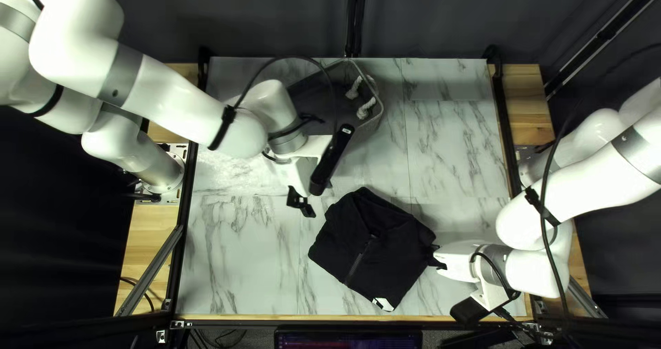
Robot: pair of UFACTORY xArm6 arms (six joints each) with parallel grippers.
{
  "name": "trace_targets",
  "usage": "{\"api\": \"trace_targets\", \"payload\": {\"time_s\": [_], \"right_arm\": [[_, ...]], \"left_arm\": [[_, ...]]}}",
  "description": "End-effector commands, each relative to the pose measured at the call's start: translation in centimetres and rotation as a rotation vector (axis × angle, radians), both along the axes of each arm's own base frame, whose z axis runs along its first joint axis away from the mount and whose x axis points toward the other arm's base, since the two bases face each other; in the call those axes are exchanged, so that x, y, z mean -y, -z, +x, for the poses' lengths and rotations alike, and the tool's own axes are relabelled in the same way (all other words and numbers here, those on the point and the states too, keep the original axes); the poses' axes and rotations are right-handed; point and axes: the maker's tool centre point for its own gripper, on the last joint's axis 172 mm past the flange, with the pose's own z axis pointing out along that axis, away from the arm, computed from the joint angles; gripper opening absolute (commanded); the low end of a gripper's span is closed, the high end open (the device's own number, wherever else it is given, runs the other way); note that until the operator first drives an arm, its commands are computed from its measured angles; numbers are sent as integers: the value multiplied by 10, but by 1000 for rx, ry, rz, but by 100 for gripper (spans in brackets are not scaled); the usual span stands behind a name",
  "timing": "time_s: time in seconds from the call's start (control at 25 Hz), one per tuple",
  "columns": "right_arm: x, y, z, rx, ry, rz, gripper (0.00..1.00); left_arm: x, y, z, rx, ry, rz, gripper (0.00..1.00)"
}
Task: Pick up a folded sweatshirt and place it into a fabric basket
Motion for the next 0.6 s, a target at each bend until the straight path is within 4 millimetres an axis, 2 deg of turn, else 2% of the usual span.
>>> {"api": "trace_targets", "payload": {"time_s": [0.04,0.4,0.6], "right_arm": [[-2,0,1,-1,-1,-2,0],[-8,0,7,-9,-7,-5,0],[-10,0,9,-13,-9,-5,0]], "left_arm": [[-3,8,17,-7,-72,43,100],[-3,10,13,-15,-82,48,100],[-8,23,28,-45,-114,54,100]]}}
